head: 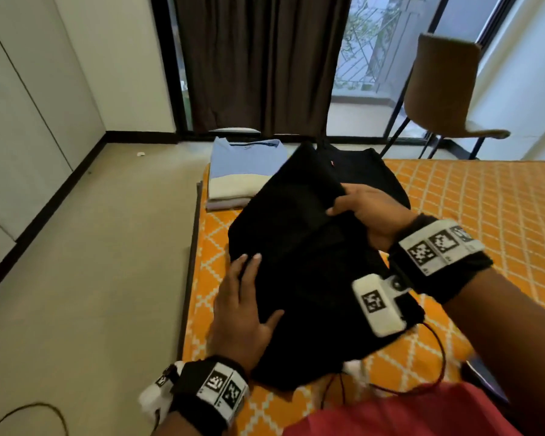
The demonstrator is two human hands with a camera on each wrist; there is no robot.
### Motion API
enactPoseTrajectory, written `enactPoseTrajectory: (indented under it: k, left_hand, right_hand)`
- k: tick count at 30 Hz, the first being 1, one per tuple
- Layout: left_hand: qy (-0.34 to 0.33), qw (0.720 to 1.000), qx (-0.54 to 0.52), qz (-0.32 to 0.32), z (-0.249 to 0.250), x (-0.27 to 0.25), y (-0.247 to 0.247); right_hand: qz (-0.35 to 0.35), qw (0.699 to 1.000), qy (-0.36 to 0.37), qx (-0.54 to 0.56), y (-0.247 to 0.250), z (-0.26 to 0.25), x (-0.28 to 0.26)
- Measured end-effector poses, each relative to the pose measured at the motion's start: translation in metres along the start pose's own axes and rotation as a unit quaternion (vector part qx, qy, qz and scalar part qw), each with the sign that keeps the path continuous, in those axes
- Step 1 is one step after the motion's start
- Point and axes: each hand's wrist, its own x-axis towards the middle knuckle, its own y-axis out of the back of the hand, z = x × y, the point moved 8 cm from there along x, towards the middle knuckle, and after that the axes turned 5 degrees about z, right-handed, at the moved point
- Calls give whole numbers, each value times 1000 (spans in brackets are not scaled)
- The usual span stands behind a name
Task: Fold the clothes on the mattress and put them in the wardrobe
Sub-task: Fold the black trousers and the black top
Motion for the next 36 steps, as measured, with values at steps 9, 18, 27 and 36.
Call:
enactPoseTrajectory:
  k: [9, 18, 27, 36]
  left_hand:
    - [-75, 958, 163, -225, 6, -24, -61]
    - [-66, 946, 169, -270, -5, -30, -68]
    - [45, 923, 259, -282, -11, -26, -61]
    - [259, 939, 204, -101, -98, 18, 33]
  right_hand:
    - [51, 979, -111, -163, 129, 117, 12]
    - [109, 978, -74, -161, 145, 186, 25]
    - [106, 941, -149, -284, 153, 195, 16]
    - [-59, 939, -140, -308, 79, 200, 3]
